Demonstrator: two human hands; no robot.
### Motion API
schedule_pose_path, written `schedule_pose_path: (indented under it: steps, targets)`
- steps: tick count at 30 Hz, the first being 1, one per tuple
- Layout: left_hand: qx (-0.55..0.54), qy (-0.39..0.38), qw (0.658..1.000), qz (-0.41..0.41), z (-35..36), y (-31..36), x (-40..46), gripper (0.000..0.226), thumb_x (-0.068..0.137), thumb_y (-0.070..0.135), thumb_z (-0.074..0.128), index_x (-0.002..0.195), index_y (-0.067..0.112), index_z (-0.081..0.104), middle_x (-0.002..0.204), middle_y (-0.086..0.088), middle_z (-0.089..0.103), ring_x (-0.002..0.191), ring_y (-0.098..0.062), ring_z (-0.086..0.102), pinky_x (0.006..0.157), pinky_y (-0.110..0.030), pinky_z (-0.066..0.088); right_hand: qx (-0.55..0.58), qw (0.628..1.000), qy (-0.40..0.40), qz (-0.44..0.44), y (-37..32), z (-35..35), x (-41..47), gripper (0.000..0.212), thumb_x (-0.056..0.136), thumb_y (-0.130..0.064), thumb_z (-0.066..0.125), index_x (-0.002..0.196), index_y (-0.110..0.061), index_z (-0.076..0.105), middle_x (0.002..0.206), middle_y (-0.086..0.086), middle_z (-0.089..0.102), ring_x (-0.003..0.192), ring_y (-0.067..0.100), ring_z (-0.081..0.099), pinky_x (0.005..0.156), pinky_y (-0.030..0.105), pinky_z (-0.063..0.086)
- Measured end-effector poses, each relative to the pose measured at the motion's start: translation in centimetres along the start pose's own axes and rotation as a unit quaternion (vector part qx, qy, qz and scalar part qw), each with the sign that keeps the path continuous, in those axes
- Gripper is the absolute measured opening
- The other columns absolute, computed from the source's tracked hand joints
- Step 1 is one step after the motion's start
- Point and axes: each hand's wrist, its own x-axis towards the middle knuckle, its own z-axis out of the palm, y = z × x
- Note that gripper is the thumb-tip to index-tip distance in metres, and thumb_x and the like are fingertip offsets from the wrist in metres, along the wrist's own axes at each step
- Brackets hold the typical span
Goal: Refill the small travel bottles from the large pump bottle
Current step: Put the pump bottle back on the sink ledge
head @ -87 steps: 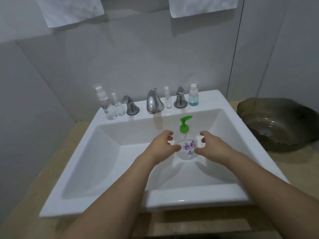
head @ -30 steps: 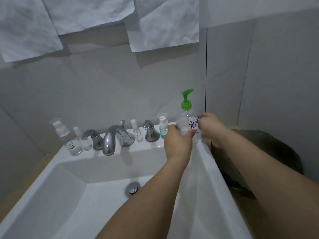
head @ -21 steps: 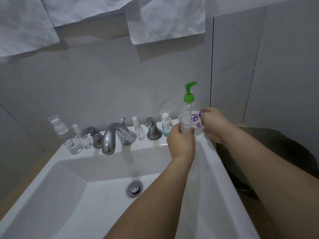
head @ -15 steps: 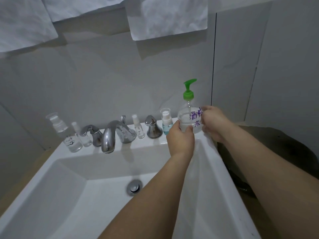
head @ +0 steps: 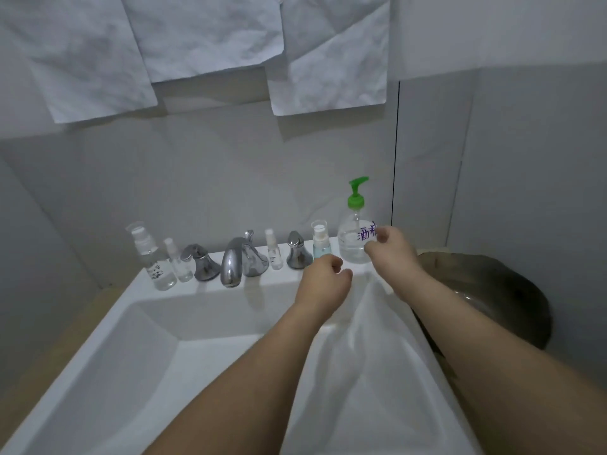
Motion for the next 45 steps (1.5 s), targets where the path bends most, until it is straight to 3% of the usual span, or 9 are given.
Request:
schedule_pose_path:
  steps: [4, 7, 11, 15, 20, 25, 30, 36, 45]
  targets:
    - [0.147, -0.037, 0.984, 0.089, -4.4, 1.8, -1.0, 0.023, 0.086, 0.016, 0.050, 0.096, 0.009, 0.069, 0.094, -0.007, 0.069, 0.088, -0.024, 0.065, 0.079, -0.036, 0.054, -0.115, 0.990, -0.051, -0.061, -2.6, 0.1, -1.0, 0.040, 0.087, -0.012, 0.051, 0.127, -0.009, 0.055, 0.125, 0.009, 0.059, 0.112, 0.027, 0.056, 0.086, 0.032, 0.043]
    - [0.196, -0.029, 0.972, 0.125, -7.9, 3.5, -1.1, 0.025, 0.085, 0.013, 0.046, 0.092, 0.013, 0.069, 0.086, -0.005, 0.070, 0.081, -0.024, 0.064, 0.085, -0.040, 0.053, -0.195, 0.972, -0.075, -0.106, -4.7, 0.9, -1.0, 0.048, 0.089, -0.014, 0.052, 0.136, -0.014, 0.047, 0.136, 0.005, 0.051, 0.122, 0.022, 0.049, 0.093, 0.028, 0.038]
    - [0.273, -0.027, 0.952, 0.135, -11.9, 4.4, 0.9, 0.026, 0.086, 0.011, 0.046, 0.101, 0.014, 0.068, 0.097, -0.004, 0.070, 0.088, -0.025, 0.063, 0.076, -0.032, 0.053, -0.248, 0.952, -0.092, -0.152, -6.8, 2.4, -0.5, 0.052, 0.089, -0.011, 0.051, 0.139, -0.012, 0.043, 0.141, 0.009, 0.047, 0.130, 0.023, 0.043, 0.107, 0.034, 0.036]
    - [0.341, -0.023, 0.933, 0.113, -14.5, 3.2, 3.9, 0.030, 0.086, 0.016, 0.052, 0.114, 0.017, 0.062, 0.114, -0.005, 0.064, 0.102, -0.026, 0.059, 0.083, -0.030, 0.048, -0.312, 0.928, -0.113, -0.172, -7.5, 3.9, 0.5, 0.055, 0.089, -0.007, 0.049, 0.143, -0.010, 0.039, 0.145, 0.012, 0.041, 0.135, 0.026, 0.038, 0.109, 0.033, 0.030]
    - [0.411, -0.034, 0.906, 0.091, -15.0, 0.8, 6.7, 0.041, 0.089, 0.024, 0.054, 0.130, 0.024, 0.053, 0.129, -0.001, 0.058, 0.118, -0.024, 0.053, 0.096, -0.033, 0.044, -0.393, 0.895, -0.117, -0.176, -7.3, 4.9, 2.5, 0.044, 0.087, -0.005, 0.047, 0.132, -0.005, 0.048, 0.134, 0.017, 0.048, 0.124, 0.034, 0.044, 0.104, 0.037, 0.037]
    - [0.469, -0.040, 0.877, 0.092, -13.3, -0.2, 8.9, 0.040, 0.090, 0.023, 0.054, 0.130, 0.024, 0.052, 0.125, 0.000, 0.060, 0.117, -0.025, 0.054, 0.096, -0.033, 0.038, -0.435, 0.873, -0.135, -0.173, -7.1, 6.6, 4.7, 0.042, 0.087, -0.008, 0.047, 0.129, -0.008, 0.050, 0.132, 0.015, 0.051, 0.123, 0.034, 0.045, 0.100, 0.038, 0.041]
    - [0.467, -0.073, 0.879, 0.062, -12.1, -0.4, 9.5, 0.037, 0.086, 0.002, 0.051, 0.119, 0.014, 0.059, 0.117, -0.007, 0.061, 0.104, -0.028, 0.060, 0.085, -0.032, 0.047, -0.445, 0.869, -0.145, -0.158, -6.5, 8.0, 5.7, 0.040, 0.089, -0.003, 0.044, 0.128, -0.008, 0.053, 0.134, 0.014, 0.046, 0.123, 0.032, 0.048, 0.102, 0.037, 0.041]
    - [0.443, -0.077, 0.891, 0.056, -12.2, -0.5, 9.4, 0.033, 0.085, 0.002, 0.052, 0.115, 0.012, 0.060, 0.111, -0.008, 0.060, 0.087, -0.027, 0.054, 0.079, -0.032, 0.048, -0.451, 0.869, -0.117, -0.169, -5.8, 8.3, 5.6, 0.038, 0.088, -0.002, 0.048, 0.125, -0.009, 0.057, 0.129, 0.014, 0.050, 0.118, 0.032, 0.052, 0.098, 0.035, 0.045]
    - [0.418, -0.033, 0.904, 0.085, -15.1, 3.5, 6.9, 0.033, 0.084, -0.001, 0.050, 0.112, 0.008, 0.065, 0.110, -0.011, 0.065, 0.099, -0.029, 0.061, 0.082, -0.032, 0.051, -0.414, 0.884, -0.106, -0.190, -7.9, 5.5, 3.8, 0.042, 0.088, -0.004, 0.051, 0.129, -0.014, 0.057, 0.130, 0.012, 0.054, 0.119, 0.030, 0.052, 0.097, 0.033, 0.045]
